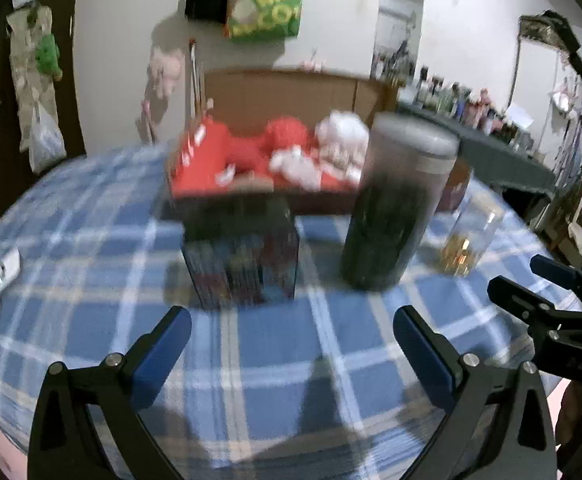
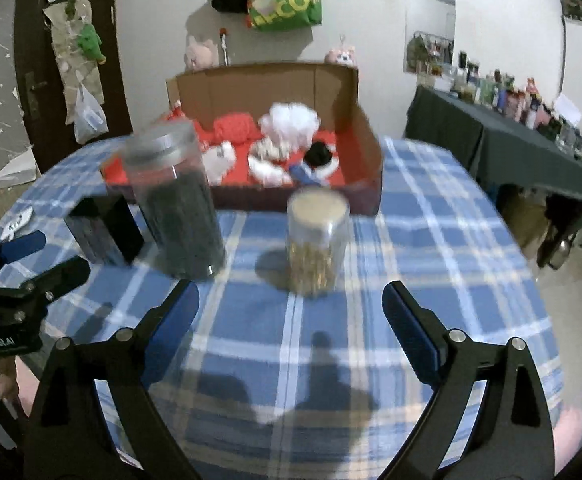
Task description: Organize soft objects
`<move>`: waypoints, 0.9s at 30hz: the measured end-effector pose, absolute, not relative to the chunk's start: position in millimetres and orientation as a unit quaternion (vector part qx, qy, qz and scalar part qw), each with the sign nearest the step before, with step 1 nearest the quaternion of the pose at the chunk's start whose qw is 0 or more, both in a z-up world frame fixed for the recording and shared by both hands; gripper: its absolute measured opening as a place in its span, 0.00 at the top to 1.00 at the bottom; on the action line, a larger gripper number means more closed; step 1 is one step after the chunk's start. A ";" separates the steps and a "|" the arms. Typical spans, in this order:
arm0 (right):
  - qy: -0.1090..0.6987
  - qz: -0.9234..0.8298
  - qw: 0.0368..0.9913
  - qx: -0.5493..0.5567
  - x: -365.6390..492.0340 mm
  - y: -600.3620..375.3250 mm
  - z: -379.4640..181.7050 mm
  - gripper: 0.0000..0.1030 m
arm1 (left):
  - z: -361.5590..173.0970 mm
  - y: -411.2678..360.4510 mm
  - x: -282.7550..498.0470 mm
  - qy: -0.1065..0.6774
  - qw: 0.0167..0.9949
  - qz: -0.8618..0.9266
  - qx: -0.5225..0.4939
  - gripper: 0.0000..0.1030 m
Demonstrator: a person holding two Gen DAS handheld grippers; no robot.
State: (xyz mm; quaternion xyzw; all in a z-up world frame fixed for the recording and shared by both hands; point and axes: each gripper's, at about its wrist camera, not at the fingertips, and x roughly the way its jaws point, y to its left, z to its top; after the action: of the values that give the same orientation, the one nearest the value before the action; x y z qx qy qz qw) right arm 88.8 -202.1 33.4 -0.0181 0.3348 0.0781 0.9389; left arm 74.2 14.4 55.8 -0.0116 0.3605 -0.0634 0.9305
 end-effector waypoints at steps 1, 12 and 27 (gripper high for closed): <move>0.341 0.078 0.937 -0.016 87.5 -203.1 26.1 0.09 | 49.5 13.9 74.4 0.367 0.928 -0.063 -0.013 0.00; 0.382 0.059 0.922 -0.027 95.9 -201.3 -19.1 0.09 | 16.2 11.0 78.3 0.396 0.918 -0.014 0.006 0.00; 0.386 0.046 0.921 -0.023 95.7 -201.8 -23.9 0.07 | 15.3 8.6 77.9 0.389 0.921 -0.004 0.009 0.00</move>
State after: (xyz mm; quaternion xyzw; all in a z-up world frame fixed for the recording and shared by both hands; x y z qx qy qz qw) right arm 95.8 -201.8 -23.9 -0.0234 0.3860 0.0465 0.9210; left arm 77.9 8.6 15.3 0.0087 0.3887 -0.0042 0.9213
